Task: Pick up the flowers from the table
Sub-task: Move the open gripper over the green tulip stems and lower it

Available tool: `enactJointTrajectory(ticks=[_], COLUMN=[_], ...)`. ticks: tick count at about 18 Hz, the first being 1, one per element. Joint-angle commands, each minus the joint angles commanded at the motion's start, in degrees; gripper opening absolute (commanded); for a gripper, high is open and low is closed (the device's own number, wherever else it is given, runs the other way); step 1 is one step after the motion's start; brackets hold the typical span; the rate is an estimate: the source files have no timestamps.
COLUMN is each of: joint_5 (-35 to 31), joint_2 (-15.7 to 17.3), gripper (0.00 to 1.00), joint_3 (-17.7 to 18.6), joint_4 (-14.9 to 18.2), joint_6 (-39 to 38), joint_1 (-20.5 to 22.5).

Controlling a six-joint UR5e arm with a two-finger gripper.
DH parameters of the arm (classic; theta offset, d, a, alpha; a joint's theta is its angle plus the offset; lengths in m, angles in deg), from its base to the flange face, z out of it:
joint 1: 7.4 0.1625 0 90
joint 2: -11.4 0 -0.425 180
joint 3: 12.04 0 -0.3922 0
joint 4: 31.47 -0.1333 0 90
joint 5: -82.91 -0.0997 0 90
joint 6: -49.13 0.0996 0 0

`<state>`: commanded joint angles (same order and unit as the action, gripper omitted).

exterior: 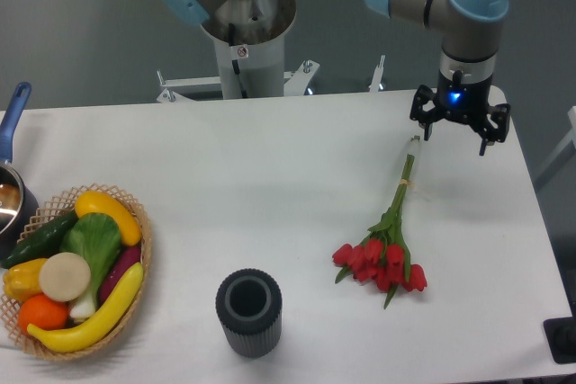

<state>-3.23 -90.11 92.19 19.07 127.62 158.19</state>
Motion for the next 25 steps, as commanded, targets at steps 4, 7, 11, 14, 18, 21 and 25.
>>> enactJointTrajectory(ticks=[4,7,11,14,18,21,25], joint_5=[0.00,0.17,0.35,0.35,0.35,0.18,0.18], joint_2=[-0.09,-0.09,-0.26,-1.05,-4.74,-7.81,-10.36], gripper=[1.00,1.00,1.00,1.00,1.00,1.00,1.00], joint_3=[0.44,1.23,3.07,4.30,4.57,4.31,3.96], joint_4=[-0.26,-0.53,-1.31,-4.38,-6.33,-7.82,-9.05], joint_6=[-0.35,-2.01,-7.72,-8.35,-8.17,-7.74,-7.65], joint_1=[-1.76,-2.02,-2.11,-3.34,-4.83,-6.15,-6.51])
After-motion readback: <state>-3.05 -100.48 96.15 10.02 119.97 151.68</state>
